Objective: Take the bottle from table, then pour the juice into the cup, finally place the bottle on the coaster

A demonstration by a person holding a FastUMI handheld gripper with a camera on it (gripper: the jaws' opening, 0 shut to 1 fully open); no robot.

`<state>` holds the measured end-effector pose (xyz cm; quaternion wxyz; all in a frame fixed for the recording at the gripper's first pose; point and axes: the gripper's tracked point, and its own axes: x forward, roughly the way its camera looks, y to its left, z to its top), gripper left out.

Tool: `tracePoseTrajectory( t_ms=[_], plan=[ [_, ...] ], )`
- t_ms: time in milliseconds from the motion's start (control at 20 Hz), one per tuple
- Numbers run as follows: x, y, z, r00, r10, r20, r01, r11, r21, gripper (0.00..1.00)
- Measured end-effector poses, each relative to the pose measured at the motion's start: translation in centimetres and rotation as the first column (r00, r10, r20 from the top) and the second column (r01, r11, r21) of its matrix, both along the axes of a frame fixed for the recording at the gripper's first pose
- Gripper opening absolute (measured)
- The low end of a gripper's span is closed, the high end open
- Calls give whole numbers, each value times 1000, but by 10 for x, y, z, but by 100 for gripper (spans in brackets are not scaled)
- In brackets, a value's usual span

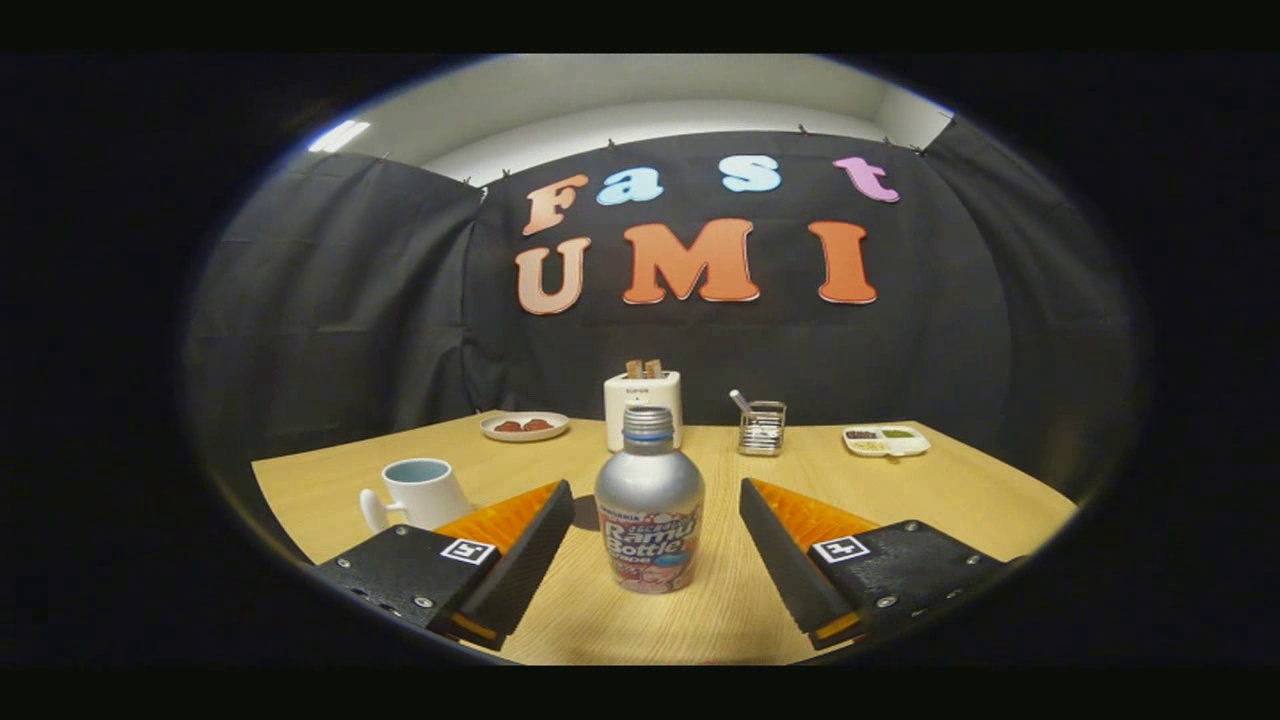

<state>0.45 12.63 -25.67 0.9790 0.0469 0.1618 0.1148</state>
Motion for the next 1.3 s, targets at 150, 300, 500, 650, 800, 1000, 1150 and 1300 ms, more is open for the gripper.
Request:
tracePoseTrajectory(
  t_ms=[150,300,500,650,800,1000,1150,1300],
  plan=[
    [3,3,-20,999,-3,-43,3,1000,9,99],
    [4,8,-35,997,7,-80,-5,1000,14,100],
    [7,9,-51,993,4,-121,-5,1000,-12,99],
    [9,12,-61,989,-3,-145,1,1000,-11,96],
    [11,16,-63,988,-7,-156,6,1000,-4,85],
    [11,17,-62,986,2,-165,-6,1000,-27,78],
    [13,17,-54,989,6,-146,-14,998,-54,77],
    [16,15,-47,993,11,-121,-26,992,-122,77]
  ],
)
